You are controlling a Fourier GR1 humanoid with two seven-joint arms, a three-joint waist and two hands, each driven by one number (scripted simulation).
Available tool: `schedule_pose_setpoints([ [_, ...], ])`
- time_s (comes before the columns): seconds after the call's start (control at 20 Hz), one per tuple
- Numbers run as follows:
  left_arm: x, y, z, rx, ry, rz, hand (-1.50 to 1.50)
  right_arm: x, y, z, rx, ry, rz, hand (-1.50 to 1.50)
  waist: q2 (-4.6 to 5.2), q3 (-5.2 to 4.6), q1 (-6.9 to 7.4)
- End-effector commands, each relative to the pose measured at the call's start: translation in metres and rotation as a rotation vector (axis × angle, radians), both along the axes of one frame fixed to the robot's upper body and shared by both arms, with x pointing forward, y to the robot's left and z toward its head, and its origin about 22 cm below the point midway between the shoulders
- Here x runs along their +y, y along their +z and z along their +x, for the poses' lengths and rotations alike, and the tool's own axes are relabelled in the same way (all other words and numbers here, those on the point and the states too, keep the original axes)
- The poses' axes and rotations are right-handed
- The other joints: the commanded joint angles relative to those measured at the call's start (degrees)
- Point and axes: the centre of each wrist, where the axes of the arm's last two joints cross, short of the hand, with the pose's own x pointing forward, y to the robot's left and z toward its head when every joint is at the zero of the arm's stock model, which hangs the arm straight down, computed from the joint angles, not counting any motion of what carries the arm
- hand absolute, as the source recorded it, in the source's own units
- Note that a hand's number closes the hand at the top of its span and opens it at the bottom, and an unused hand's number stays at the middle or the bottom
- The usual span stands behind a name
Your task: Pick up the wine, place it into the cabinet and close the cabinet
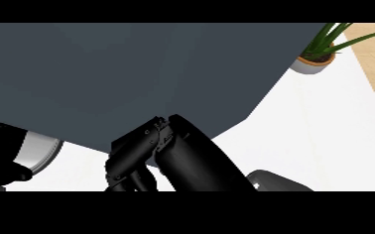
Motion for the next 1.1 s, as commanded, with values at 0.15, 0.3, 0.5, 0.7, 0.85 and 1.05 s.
schedule_pose_setpoints([
  [0.15, 0.004, -0.002, -0.011, -0.02, 0.042, 0.01, -1.5, 0.038, 0.021, 0.059, 0.059, -0.035, 0.049, 1.5, 0.14, -0.25, -0.97],
  [0.3, 0.019, -0.001, -0.004, -0.007, 0.032, 0.024, -1.5, 0.041, 0.007, 0.079, 0.095, -0.045, 0.049, 1.5, 0.23, -0.26, -1.5],
  [0.5, 0.027, 0.014, 0.004, -0.027, 0.06, 0.023, -1.5, 0.024, -0.001, 0.1, 0.151, -0.059, 0.076, 1.5, 0.16, -0.23, -2.34],
  [0.7, 0.017, 0.009, 0.011, -0.026, 0.04, 0.013, -1.5, 0.017, 0.0, 0.123, 0.183, -0.111, 0.071, 1.5, 0.18, -0.24, -2.55],
  [0.85, 0.03, 0.008, 0.005, -0.01, 0.047, 0.011, -1.5, 0.017, -0.029, 0.131, 0.142, -0.135, 0.048, 1.5, 0.17, -0.24, -2.49],
  [1.05, 0.015, 0.006, 0.006, 0.007, 0.042, 0.017, -1.5, 0.004, -0.022, 0.151, 0.127, -0.15, 0.028, 1.5, 0.2, -0.23, -2.34],
])
